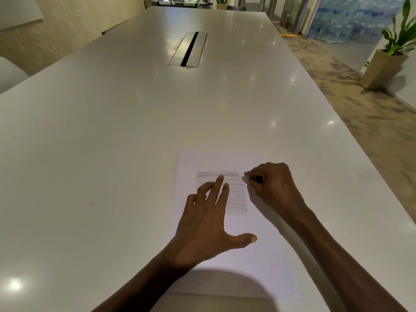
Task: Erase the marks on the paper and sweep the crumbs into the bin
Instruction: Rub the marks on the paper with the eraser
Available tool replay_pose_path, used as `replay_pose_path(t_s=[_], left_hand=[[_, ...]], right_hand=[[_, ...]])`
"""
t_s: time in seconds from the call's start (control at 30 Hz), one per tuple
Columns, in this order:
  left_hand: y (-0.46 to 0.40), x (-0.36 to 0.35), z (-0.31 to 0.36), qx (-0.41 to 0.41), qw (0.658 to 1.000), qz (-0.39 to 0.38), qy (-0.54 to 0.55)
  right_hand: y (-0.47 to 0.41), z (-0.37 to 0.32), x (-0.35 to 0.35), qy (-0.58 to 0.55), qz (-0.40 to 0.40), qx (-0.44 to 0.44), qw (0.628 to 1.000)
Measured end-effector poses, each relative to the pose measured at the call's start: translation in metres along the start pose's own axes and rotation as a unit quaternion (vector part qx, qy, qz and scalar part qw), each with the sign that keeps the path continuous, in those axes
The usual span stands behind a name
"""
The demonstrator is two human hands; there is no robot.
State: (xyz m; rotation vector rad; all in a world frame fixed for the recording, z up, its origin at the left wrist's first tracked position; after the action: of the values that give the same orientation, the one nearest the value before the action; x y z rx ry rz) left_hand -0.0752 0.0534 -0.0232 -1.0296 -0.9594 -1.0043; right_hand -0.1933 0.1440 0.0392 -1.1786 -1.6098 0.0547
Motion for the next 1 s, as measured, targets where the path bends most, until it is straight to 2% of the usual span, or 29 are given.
replay_pose_path(t_s=[0.2, 0.53, 0.8, 1.0], left_hand=[[0.0, 0.001, 0.0, 0.002, 1.0, 0.004, 0.002], [0.0, -0.001, 0.0, 0.003, 1.0, 0.004, 0.006], [0.0, 0.001, 0.0, 0.004, 1.0, 0.01, 0.004], [0.0, 0.001, 0.001, 0.001, 1.0, 0.015, 0.001]], right_hand=[[-0.026, 0.023, -0.022, 0.029, -0.018, -0.034, 0.999], [0.013, -0.008, -0.002, 0.013, -0.047, 0.026, 0.998], [-0.03, 0.012, -0.024, 0.015, -0.03, -0.007, 0.999], [-0.018, 0.002, -0.018, 0.024, -0.04, 0.026, 0.999]])
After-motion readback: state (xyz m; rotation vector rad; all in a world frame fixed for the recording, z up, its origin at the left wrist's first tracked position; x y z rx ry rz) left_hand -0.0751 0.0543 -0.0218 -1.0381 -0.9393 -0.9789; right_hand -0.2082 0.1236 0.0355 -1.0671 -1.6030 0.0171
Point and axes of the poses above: each hand's wrist, its own y-axis away from the middle knuckle, its own x-axis out of the back of the hand, z = x × y, the point moved 9 cm from there along -y, towards the middle knuckle, and after that the axes turned 10 degrees about z, right-handed, at the moved point
